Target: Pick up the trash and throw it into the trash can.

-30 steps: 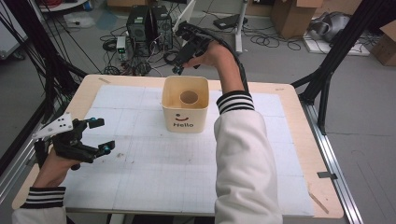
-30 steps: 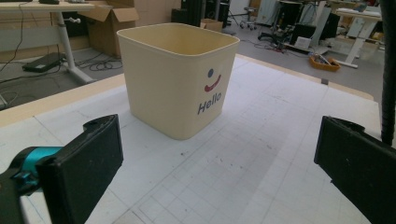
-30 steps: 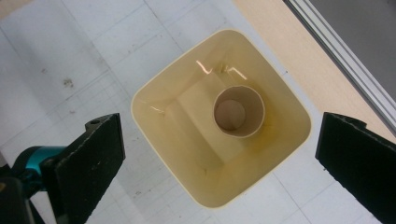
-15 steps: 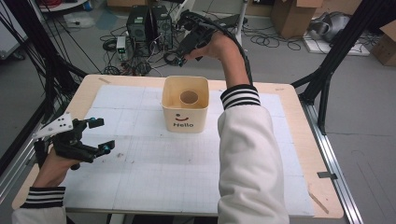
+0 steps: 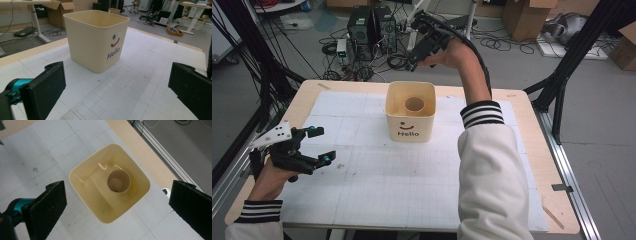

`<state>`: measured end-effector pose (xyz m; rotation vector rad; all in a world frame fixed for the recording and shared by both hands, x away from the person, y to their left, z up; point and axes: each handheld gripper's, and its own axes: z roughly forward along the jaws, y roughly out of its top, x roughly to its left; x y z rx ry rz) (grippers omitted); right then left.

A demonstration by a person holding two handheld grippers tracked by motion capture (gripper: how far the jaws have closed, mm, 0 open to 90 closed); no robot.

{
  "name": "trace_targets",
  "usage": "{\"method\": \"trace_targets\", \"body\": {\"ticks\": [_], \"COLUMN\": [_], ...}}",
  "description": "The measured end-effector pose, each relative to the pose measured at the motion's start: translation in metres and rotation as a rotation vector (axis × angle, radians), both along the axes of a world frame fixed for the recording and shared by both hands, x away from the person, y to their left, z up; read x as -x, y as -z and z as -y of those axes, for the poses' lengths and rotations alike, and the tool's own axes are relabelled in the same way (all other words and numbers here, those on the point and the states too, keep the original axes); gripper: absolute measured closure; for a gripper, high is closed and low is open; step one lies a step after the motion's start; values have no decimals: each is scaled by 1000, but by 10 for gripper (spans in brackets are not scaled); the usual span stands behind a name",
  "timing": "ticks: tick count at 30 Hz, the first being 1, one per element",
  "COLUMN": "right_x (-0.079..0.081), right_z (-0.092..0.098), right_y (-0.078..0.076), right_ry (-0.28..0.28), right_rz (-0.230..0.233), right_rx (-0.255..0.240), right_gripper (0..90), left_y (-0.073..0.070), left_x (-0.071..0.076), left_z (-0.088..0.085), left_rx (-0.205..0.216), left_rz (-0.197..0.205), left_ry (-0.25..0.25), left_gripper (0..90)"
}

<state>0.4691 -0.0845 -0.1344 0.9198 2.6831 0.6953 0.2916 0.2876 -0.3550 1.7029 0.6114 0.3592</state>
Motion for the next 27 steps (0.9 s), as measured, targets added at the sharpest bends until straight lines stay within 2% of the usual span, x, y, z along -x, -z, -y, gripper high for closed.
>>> {"method": "trace_targets", "body": {"ticks": [6, 10, 13, 18, 19, 21, 23, 27], "right_x": [19, 35, 45, 63, 67, 74, 81, 95], "right_z": [20, 32, 40, 58, 61, 70, 78, 97], "right_y": [-2, 1, 8, 18, 20, 26, 32, 46], "right_ry": [-2, -26, -30, -32, -38, -49, -38, -28], "right_rz": [29, 53, 70, 106, 124, 129, 144, 168], "right_rx": [-42, -81, -93, -137, -147, -176, -177, -213], "right_gripper": [2, 2, 2, 2, 2, 2, 2, 2], "left_y": [-1, -1, -1, -1, -1, -1, -1, -1], "left_x": [1, 1, 1, 2, 2, 2, 2, 3], "left_z": [-4, -3, -3, -3, -3, -3, -3, -2], "left_rx": [5, 13, 4, 0, -1, -1, -3, -1], "left_rz": [1, 1, 0, 1, 1, -2, -3, -4], "left_ry": [-12, -10, -10, -13, -16, -19, -19, -14], "left_gripper": [17, 17, 17, 17, 17, 17, 17, 17]}}
